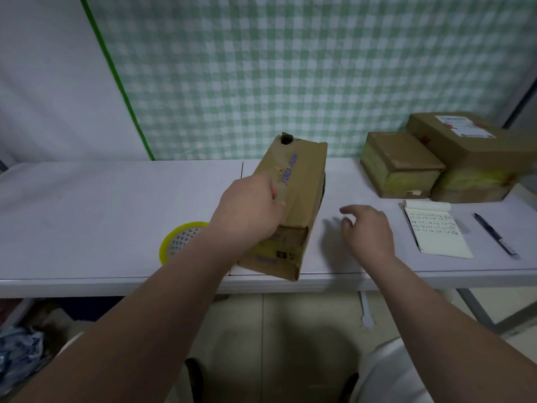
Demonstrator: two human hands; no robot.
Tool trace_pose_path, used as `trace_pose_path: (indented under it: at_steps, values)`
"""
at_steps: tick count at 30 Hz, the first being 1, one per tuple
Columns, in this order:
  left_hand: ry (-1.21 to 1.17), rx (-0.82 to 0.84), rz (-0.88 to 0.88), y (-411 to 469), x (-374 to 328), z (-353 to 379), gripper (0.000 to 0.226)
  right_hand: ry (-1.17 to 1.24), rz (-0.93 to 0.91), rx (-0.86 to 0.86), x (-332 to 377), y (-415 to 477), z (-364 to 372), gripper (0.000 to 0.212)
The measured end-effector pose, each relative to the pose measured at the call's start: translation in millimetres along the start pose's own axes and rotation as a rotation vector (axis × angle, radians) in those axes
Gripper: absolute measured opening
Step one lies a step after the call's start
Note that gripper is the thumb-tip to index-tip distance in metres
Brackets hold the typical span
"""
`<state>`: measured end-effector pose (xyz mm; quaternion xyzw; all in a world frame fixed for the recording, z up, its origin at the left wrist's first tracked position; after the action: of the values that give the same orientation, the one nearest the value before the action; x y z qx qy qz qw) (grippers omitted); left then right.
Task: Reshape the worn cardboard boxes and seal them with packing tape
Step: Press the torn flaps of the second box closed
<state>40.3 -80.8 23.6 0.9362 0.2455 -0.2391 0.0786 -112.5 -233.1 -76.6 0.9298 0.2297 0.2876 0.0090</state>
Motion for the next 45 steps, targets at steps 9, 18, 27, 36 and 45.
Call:
trace_pose_path:
  at_steps: [9,18,27,36,45]
  values:
    - [-0.084,0.031,0.171,-17.7,-7.9,-20.6,0.041,0.465,-0.232,-0.024,94.1,-26.6,-48.3,0.02]
    - [-0.121,0.136,0.223,-12.1,15.3,-13.5,0.024,0.335,-0.373,0.159,107.0,-45.1,-30.9,0.021]
    - [-0.346,0.156,0.257,-23.5,23.5,-2.8,0.02,0.475,-0.319,0.23,94.8,-50.4,-35.1,0.032]
    - [-0.543,0.046,0.185,-26.3,31.0,5.0,0.023,0.555,-0.313,0.173,90.9,-64.5,-33.8,0.024]
    - [-0.537,0.011,0.183,-17.7,30.2,8.9,0.021,0.43,-0.319,0.186,97.3,-66.4,-33.5,0.009]
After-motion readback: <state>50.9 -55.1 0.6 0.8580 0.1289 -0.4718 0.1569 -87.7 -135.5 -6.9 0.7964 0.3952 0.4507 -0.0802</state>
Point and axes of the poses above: each hand's wrist, its own y-axis towards the middle knuckle, its own z-axis out of the palm, x = y × z, the point moved 5 cm from there along y, towards the middle knuckle, and after that the axes turned 7 degrees about x, right-handed, at the moved point
